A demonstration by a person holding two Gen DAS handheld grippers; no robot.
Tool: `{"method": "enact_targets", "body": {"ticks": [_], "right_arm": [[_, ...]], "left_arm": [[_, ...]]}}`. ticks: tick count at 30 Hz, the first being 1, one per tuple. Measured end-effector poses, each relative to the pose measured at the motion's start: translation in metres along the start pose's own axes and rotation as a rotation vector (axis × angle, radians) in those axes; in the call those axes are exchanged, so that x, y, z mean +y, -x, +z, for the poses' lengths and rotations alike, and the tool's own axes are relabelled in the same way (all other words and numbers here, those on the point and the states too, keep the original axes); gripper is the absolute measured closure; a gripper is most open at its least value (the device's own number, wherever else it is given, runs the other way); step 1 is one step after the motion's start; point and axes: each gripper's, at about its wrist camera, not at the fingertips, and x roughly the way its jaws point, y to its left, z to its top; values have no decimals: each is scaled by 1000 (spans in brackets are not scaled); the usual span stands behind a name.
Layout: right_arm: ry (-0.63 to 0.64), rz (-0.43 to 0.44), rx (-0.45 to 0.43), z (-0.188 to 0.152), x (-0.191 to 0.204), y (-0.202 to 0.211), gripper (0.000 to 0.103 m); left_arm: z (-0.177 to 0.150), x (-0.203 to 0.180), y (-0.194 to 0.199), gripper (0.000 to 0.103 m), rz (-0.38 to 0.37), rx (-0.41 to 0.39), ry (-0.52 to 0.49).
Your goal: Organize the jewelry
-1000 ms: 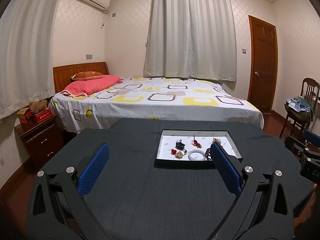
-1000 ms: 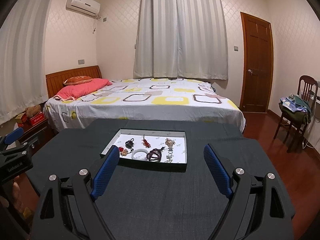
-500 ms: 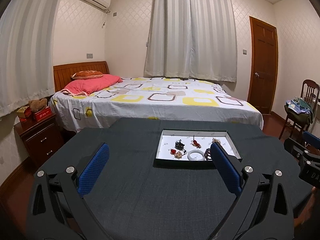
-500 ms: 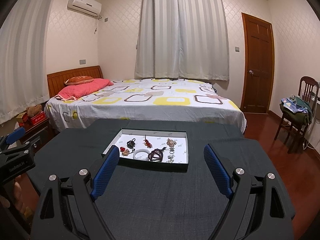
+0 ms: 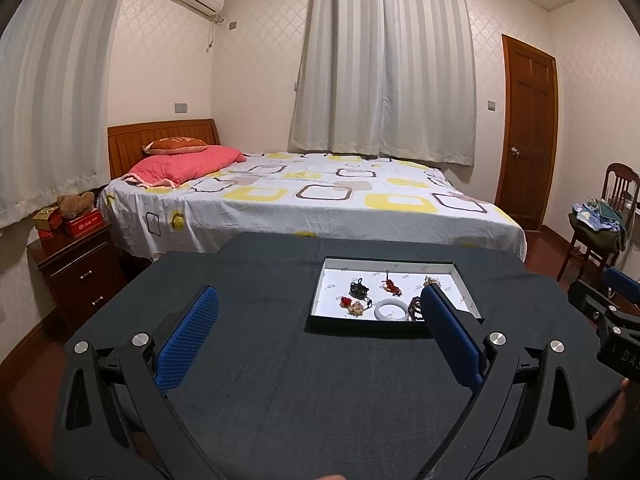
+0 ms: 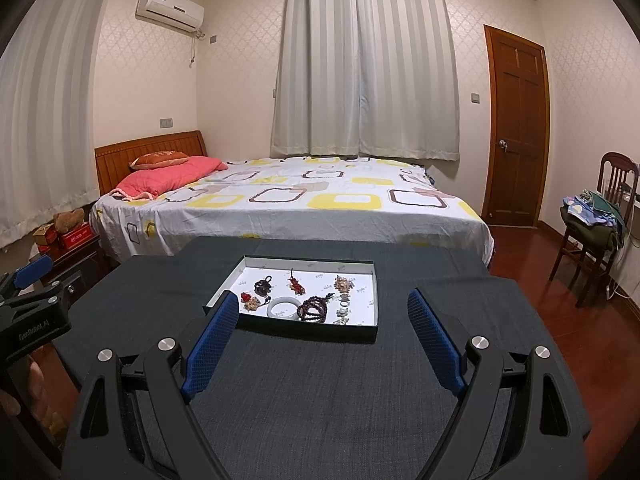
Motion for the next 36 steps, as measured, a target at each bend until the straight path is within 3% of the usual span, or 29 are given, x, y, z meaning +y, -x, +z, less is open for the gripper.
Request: {"method": "enact_targets", "body": {"ticks": [20,27,36], "right_arm": [[0,0,3,-1,2,0,20],[1,-1,4,-2,3,0,19],[-14,-3,33,-10,-1,-12,19]], "left_arm": [[-4,6,-7,4,-9,35,7],[-3,8,-1,4,-21,-3,6],[-10,14,-27,4,-16,65,29]]}}
